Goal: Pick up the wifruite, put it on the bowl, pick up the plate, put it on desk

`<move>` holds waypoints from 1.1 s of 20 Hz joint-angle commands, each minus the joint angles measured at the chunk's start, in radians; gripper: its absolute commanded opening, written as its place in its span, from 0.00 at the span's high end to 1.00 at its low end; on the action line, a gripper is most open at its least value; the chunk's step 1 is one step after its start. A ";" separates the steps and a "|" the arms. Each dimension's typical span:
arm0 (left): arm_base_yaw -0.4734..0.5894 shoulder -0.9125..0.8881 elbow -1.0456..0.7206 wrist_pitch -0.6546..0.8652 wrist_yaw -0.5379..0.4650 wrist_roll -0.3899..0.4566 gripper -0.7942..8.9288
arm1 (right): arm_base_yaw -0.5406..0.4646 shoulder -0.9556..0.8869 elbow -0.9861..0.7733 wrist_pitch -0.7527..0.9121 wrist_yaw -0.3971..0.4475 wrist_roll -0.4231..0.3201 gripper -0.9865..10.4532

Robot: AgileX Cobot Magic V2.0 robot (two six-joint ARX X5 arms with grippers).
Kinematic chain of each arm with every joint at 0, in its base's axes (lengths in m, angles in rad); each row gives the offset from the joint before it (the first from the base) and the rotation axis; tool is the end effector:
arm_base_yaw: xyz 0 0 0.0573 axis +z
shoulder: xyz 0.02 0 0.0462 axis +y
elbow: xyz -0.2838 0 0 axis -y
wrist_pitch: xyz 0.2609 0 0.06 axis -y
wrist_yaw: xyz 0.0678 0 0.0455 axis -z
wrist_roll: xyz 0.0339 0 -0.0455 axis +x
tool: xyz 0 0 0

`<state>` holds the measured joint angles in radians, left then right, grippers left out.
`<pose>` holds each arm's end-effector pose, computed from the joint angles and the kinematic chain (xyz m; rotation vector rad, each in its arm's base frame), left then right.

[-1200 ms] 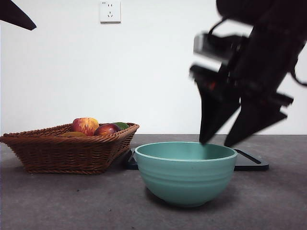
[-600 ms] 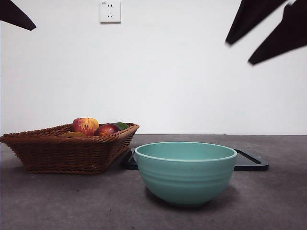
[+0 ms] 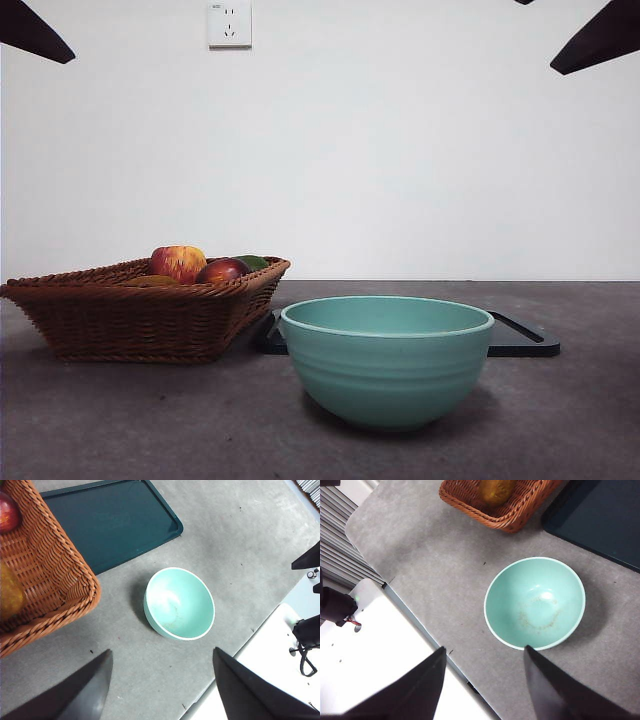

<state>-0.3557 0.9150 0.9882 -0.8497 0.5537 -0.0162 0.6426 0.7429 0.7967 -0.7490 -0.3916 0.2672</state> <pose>0.1547 -0.0765 0.3396 -0.0936 0.8059 -0.8556 0.1078 0.0969 0.3059 0.1420 0.8464 0.8864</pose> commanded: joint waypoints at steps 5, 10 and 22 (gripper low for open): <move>-0.005 0.006 0.017 0.003 0.005 0.009 0.61 | 0.009 0.007 0.017 0.005 -0.001 0.006 0.70; -0.005 0.006 0.017 0.006 0.005 0.009 0.91 | 0.009 0.007 0.017 -0.001 -0.001 -0.014 0.91; -0.005 0.005 0.017 0.005 0.005 0.009 0.91 | 0.009 0.006 0.017 0.008 0.006 -0.014 0.91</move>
<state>-0.3557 0.9150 0.9882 -0.8494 0.5537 -0.0162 0.6426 0.7429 0.7967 -0.7513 -0.3889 0.2626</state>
